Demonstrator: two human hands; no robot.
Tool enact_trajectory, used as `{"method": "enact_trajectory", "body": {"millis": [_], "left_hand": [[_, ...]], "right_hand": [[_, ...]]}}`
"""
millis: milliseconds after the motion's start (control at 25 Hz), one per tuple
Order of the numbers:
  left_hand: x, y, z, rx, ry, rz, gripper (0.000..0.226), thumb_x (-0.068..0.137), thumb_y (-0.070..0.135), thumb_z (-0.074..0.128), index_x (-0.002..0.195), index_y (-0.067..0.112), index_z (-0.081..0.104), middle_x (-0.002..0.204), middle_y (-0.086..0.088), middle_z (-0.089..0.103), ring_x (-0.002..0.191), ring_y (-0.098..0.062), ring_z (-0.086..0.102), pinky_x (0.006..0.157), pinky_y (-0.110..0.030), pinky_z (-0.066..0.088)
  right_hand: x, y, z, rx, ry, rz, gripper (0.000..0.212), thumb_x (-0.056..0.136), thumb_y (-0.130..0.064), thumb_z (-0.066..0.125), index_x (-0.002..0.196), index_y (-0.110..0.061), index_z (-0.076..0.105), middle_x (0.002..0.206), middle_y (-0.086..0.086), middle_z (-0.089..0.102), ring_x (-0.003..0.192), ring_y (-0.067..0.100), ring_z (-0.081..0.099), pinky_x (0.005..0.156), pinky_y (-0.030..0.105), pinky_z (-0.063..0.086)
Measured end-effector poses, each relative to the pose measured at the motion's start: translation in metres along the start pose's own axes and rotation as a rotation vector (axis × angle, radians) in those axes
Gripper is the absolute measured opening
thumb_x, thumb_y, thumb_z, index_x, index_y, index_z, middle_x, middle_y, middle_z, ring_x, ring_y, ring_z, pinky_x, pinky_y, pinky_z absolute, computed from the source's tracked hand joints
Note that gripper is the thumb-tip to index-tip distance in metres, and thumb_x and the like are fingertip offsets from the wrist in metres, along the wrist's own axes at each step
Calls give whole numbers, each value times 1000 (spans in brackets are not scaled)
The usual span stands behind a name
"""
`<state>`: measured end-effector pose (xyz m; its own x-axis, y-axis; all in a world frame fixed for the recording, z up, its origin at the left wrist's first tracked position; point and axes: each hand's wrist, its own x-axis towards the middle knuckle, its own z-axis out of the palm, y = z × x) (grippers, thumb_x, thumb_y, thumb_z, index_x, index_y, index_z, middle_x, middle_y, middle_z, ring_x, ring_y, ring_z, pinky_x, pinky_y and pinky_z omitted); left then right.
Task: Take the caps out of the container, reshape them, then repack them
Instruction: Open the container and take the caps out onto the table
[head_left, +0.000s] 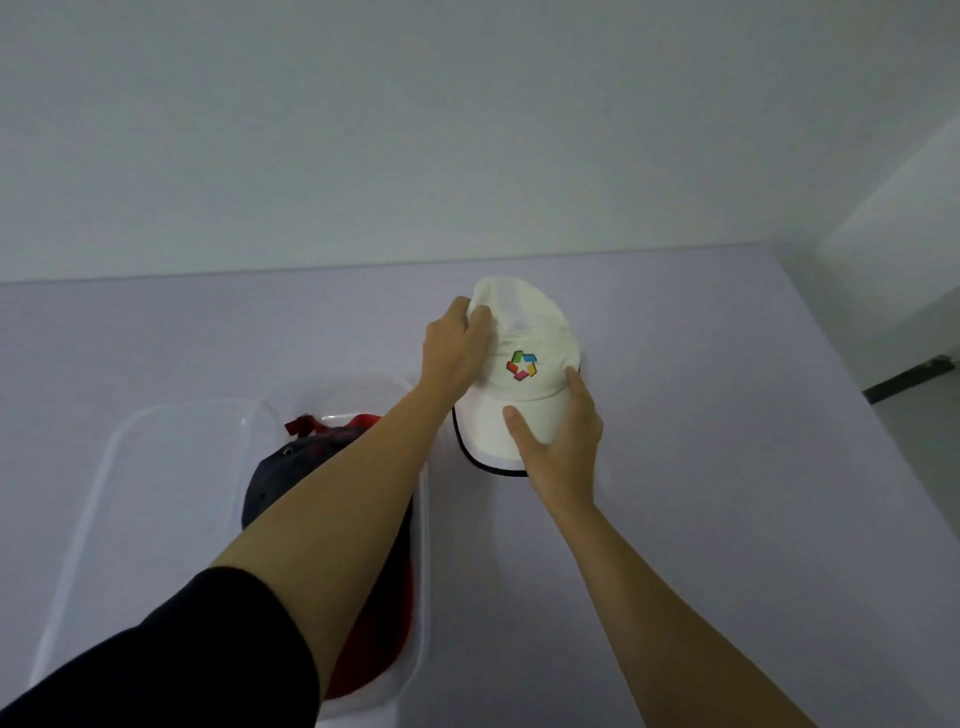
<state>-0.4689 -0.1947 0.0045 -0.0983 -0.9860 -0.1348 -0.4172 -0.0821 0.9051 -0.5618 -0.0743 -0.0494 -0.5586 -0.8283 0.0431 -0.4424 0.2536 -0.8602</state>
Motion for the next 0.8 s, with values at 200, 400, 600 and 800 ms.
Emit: {"method": "enact_trajectory", "body": {"millis": [200,400,600,800], "left_hand": [[26,-26,45,128,-105,-70,22,97,19,31,104,4,46,83,-4,52,74,-20,48,57,-27,37],[40,-36,59,209,-154,-32,36,99,22,35,129,2,41,117,-16,55,103,-29,53,79,-29,40],[18,-26,18,208,-34,98,46,100,25,36,143,7,33,147,-8,40,135,-21,36,107,-27,27],[-33,-34,-67,143,77,77,40,102,23,32,139,11,41,144,-5,44,133,-17,40,101,-18,25]], "right_hand": [[38,44,1,-94,-144,21,87,74,-50,61,145,-16,23,150,3,33,136,24,30,106,22,19],[60,63,7,-215,-220,16,81,83,-46,56,145,-7,20,151,12,29,138,30,29,111,35,23],[38,25,10,-95,-98,-76,60,91,-29,54,141,-7,30,146,12,37,135,27,34,112,41,32],[-34,-32,30,-83,-336,-290,49,92,-25,49,138,-11,37,146,7,39,137,19,32,114,33,26]]}}
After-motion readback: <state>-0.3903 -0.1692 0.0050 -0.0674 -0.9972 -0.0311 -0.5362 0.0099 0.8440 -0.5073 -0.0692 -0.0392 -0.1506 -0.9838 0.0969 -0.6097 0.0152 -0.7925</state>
